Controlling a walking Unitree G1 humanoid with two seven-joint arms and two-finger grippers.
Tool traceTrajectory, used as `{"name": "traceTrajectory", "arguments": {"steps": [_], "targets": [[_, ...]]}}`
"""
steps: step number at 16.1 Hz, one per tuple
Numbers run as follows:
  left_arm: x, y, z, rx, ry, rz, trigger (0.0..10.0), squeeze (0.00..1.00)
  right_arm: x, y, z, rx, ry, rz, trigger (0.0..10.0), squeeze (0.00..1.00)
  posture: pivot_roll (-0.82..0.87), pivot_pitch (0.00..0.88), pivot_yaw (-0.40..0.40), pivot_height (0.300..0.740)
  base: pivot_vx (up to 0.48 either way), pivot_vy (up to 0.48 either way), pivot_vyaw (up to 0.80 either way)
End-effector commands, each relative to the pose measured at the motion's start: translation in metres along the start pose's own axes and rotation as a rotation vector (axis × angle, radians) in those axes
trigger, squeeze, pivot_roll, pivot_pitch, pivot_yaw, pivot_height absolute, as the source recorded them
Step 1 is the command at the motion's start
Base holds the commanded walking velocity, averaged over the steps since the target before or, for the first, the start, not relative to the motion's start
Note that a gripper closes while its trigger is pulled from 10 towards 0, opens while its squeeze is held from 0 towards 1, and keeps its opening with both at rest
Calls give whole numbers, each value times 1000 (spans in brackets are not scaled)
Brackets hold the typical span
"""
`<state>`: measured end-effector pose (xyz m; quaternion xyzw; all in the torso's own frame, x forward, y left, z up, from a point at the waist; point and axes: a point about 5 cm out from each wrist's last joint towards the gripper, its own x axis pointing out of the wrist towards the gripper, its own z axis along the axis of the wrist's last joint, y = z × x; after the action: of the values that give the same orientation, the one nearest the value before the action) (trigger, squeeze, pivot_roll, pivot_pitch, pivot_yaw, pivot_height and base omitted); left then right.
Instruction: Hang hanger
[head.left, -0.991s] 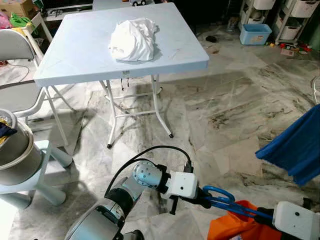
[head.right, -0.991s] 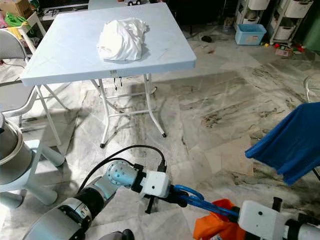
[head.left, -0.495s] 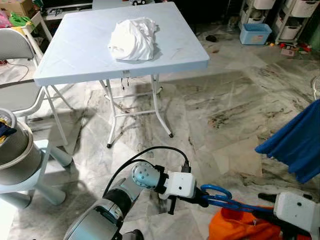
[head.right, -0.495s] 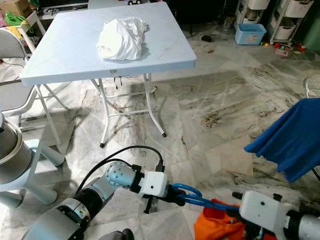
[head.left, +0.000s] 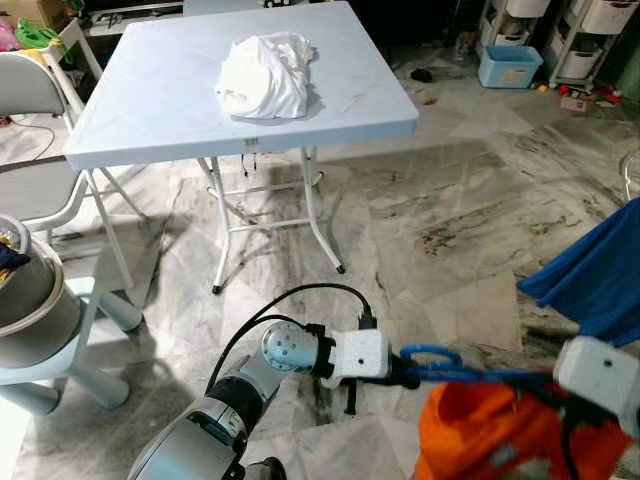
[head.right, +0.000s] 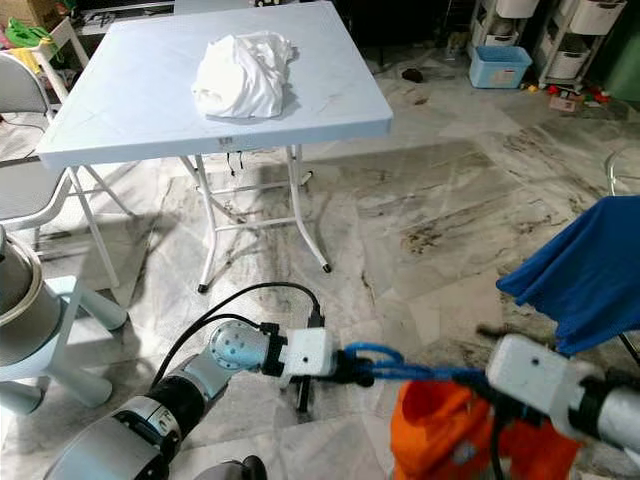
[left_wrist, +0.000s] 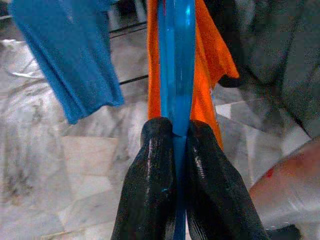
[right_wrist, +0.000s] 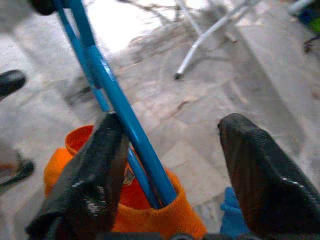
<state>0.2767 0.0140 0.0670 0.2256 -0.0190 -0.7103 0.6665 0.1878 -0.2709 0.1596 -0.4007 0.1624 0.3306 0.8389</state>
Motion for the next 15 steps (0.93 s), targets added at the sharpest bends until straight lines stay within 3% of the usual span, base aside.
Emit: {"name": "traceTrajectory", "arguments": {"steps": [1, 3, 7, 11, 15], "targets": [[-4, -10, -12, -31, 55, -37, 0, 0, -6, -20, 7, -46, -29, -143, 10000, 1000, -118, 120, -2, 740, 0, 0, 0], [-5, -13, -16, -38, 77, -32, 0, 0, -5, -27, 9, -50, -58, -230, 10000, 1000, -117, 119, -1, 740, 0, 0, 0], [-9, -3, -19, -21, 136, 77, 0, 0, 1, -11, 2, -10, -49, -182, 10000, 1000, -113, 117, 4, 740, 0, 0, 0], [-22, 15, -22, 0, 208, 228, 0, 0, 13, -7, -5, -10, -36, -202, 10000, 1000, -101, 114, 10, 740, 0, 0, 0], [-29, 17, -26, 9, 236, 257, 0, 0, 22, -4, -8, -26, -22, -179, 10000, 1000, -87, 115, 11, 740, 0, 0, 0]]}}
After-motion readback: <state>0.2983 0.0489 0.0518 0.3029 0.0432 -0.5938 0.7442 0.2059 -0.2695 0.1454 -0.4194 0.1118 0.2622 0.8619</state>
